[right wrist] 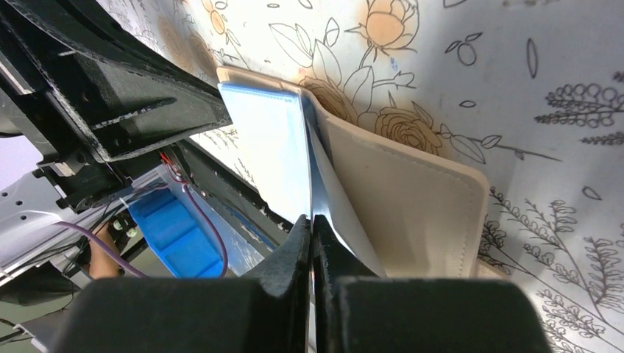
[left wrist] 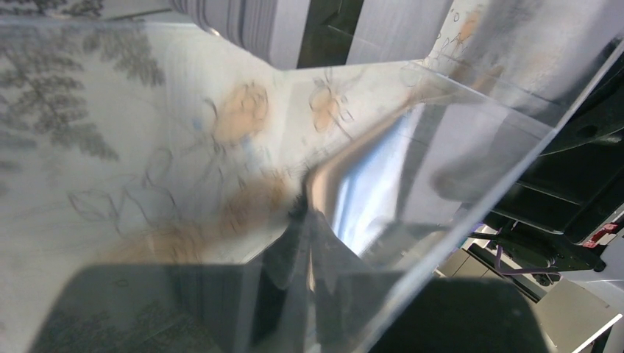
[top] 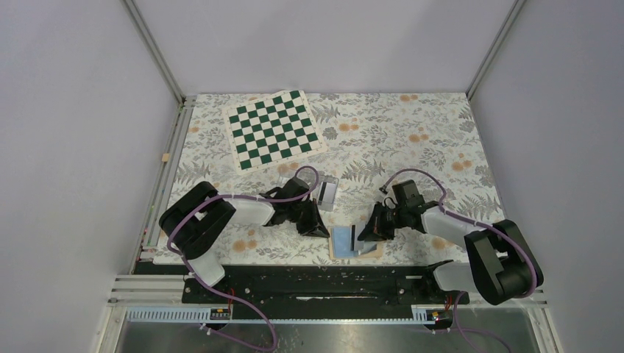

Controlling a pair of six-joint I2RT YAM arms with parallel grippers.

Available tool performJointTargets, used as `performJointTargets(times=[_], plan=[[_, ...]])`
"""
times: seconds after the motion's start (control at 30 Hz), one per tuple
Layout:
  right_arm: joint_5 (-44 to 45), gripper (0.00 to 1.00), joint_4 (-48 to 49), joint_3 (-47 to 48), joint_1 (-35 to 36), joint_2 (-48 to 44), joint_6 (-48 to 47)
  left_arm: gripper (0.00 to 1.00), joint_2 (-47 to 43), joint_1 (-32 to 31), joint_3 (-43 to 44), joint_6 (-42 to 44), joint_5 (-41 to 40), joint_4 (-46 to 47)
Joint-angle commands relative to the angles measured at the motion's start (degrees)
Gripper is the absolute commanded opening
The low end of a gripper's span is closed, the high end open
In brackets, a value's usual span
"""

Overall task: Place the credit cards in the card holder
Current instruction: Insert the credit card into the card holder.

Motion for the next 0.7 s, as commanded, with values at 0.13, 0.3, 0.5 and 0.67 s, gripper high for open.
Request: performJointTargets(times=[0.13,0.3,0.5,0.67], plan=[[-4.53,0.0,-6.08,3.18,-0.01,6.05,-4.21,0.0,3.08,-0.38,-1.25,1.83,-5.64,-7.87],[-5.62,0.0,-4.07,3.57,-0.01,9.51,-5.14,0.0,3.49,-0.41,-0.92,2.28,-5.39,-7.78],[-6.61,0.0,-5.16,6.0,-0.01,13.4,-8.01,0.0,3.82,-0.6,-0.75,2.44,-5.22,-7.72],[-2.66,0.0,-13.12,8.66,-0.01,13.79,-10.83,0.0,3.58,-0.57,-0.5,2.49,-5.55,-8.29]])
